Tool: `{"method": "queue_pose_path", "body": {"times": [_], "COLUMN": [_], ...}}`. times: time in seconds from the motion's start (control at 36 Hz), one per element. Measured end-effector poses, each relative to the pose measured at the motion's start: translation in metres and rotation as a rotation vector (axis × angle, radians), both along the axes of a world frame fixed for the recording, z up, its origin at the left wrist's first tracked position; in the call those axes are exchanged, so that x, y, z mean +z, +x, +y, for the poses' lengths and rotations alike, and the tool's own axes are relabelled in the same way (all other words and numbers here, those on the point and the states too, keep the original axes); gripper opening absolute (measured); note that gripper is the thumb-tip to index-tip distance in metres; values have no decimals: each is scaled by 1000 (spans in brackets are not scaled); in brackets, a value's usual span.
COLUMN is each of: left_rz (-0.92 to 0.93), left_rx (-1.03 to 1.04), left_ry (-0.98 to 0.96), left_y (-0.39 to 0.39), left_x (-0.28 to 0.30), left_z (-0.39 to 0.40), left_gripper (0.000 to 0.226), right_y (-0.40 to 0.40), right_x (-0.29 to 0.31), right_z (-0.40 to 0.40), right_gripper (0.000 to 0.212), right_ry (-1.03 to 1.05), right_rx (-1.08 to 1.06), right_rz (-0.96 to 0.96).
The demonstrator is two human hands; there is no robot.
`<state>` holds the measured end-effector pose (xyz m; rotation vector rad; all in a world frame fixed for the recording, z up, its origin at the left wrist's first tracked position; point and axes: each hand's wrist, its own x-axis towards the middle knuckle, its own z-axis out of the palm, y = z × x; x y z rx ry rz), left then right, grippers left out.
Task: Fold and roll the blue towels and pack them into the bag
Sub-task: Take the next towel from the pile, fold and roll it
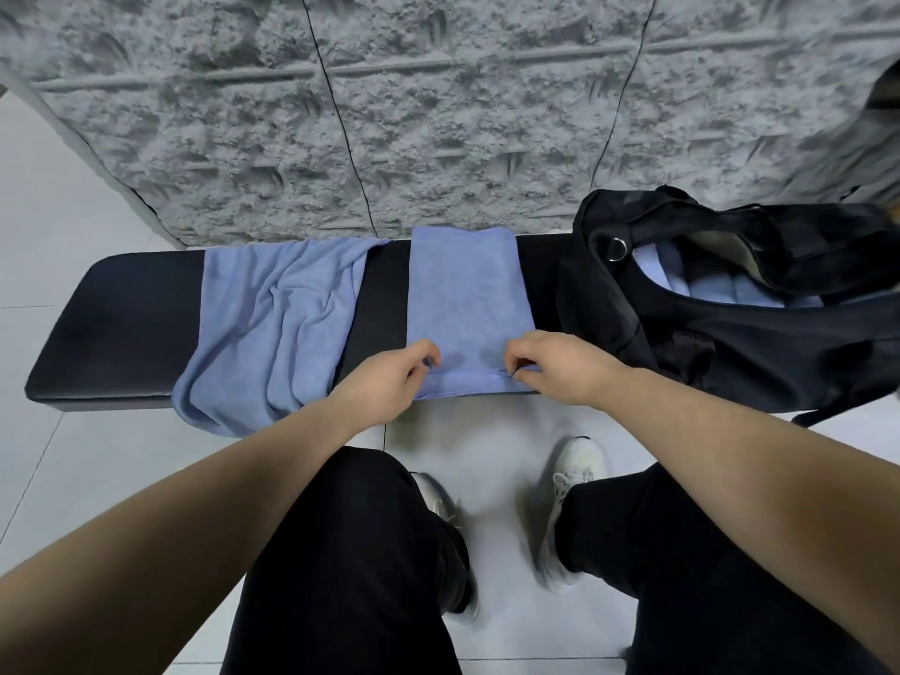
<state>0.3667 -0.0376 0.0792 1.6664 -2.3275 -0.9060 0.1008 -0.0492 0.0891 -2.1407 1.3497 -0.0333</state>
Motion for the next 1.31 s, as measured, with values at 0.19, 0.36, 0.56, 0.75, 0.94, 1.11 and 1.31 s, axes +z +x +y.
{"method": "queue_pose_path", "body": {"times": [0.19,0.36,0.56,0.75,0.94,1.11,1.31], "left_rz": [-57,-164,-239,-209,-220,-165,-67], "left_rx": [-74,-233,-333,-260,-275,-197,-72], "left_ry": [-103,-240,-345,-304,-288,-124,-16], "left_y": [2,2,-3,-2,4,3,-6], "left_x": [-3,-1,0,6,4,-1,-9], "left_z": [-6,-6,-13,0,-2,-2,-5], "left_gripper": [22,28,26,40,21,25,26], "right_y": [1,6,12,10,17,18,16], "right_x": [-6,-10,-13,-15,-12,-13,-9], "right_z": [-4,-2,4,12,12,16,18], "right_gripper": [16,23,30,22,30,31,27], "right_ry": [-363,-559,-368,-343,-336,-336,-240], "right_rx": [116,251,199,141,68,8,-97], "right_rz": [91,127,186,157,213,191,204]}}
